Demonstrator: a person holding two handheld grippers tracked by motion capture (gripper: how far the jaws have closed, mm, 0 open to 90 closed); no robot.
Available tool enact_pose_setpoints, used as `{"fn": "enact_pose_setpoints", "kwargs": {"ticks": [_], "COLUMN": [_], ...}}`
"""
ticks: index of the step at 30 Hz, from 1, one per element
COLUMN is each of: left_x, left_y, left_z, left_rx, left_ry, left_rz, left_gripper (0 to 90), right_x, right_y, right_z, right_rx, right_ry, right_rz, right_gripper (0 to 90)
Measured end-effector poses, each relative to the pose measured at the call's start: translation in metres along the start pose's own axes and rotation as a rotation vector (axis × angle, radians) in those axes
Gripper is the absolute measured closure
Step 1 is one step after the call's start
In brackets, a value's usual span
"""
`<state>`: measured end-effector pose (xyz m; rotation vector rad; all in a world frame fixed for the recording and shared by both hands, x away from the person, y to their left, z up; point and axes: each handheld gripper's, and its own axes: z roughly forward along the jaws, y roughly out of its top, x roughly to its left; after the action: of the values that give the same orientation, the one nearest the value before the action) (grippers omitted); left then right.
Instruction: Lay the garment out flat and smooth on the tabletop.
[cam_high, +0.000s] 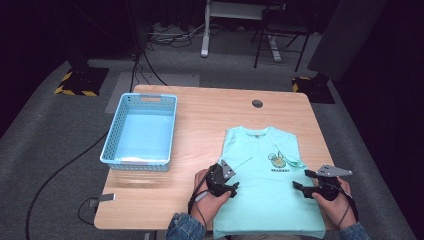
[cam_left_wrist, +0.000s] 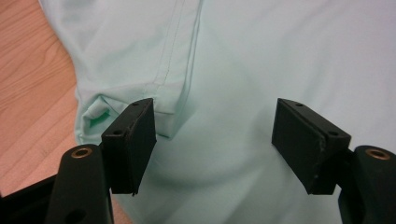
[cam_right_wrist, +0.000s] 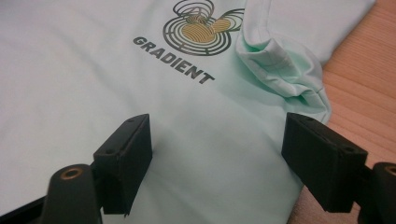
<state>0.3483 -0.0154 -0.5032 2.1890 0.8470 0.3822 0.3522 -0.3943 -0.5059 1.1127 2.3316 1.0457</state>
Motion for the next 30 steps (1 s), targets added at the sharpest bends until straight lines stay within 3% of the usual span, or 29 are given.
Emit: {"fn": "enact_pose_setpoints", "kwargs": {"ticks": [7,30], "left_x": [0.001,0.007], "left_y": [0.007,0.043], "left_z": [-0.003,0.002], "left_rx": [-0.014,-0.028], "left_ry": [0.0,-0.01], "left_rz": [-0.001,0.049], "left_gripper": [30.2,30.9], "right_x": [0.0,0.0], "right_y": [0.0,0.0], "right_z": [0.0,0.0], "right_rx": [-0.001,-0.001], "right_ry": [0.0,0.0], "right_rz": [0.0,0.0], "right_gripper": [24.3,24.3]}}
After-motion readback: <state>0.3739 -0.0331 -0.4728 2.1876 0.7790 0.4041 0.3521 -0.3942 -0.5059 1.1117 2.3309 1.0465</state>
